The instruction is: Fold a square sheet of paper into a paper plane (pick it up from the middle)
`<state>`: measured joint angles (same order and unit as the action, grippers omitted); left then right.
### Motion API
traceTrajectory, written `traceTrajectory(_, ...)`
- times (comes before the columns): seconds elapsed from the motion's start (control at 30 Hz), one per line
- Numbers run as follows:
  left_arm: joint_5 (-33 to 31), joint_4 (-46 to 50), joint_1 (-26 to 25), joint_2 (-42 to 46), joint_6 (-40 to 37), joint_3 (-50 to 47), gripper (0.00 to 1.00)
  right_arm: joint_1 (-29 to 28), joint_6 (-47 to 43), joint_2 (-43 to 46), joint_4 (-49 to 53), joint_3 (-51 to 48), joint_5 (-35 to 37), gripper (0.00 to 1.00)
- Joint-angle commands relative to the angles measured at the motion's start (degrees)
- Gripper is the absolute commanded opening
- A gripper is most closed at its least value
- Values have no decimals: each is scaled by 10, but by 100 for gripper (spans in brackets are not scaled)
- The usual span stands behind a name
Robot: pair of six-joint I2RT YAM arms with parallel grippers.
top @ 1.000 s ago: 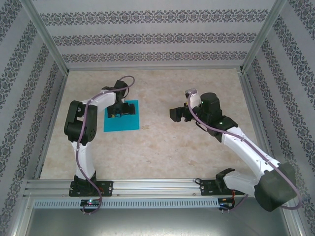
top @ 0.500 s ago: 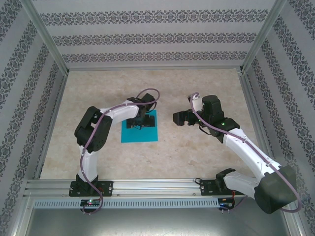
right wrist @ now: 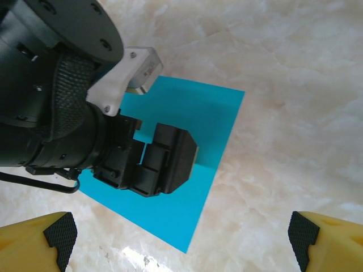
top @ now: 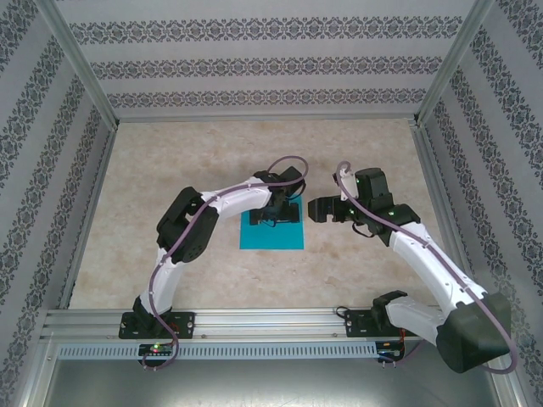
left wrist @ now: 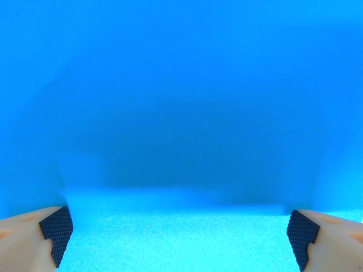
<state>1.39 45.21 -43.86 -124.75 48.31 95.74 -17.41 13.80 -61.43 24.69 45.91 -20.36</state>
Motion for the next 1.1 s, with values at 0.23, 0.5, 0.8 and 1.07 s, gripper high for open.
traceTrajectory(0.23,-37,61,-7,48,-31,33,100,-4,8,44,36,8,-30,98)
traceTrajectory(0.5,-43,41,37,158,-100,-40,100,-70,66,42,77,37,20,98)
traceTrajectory(0.8,45,-29,97,308,-280,-199,100,-181,179,-16,98,65,182,98)
traceTrajectory(1.07,133,-85,198,433,-298,-365,100,-244,226,-130,115,121,255,98)
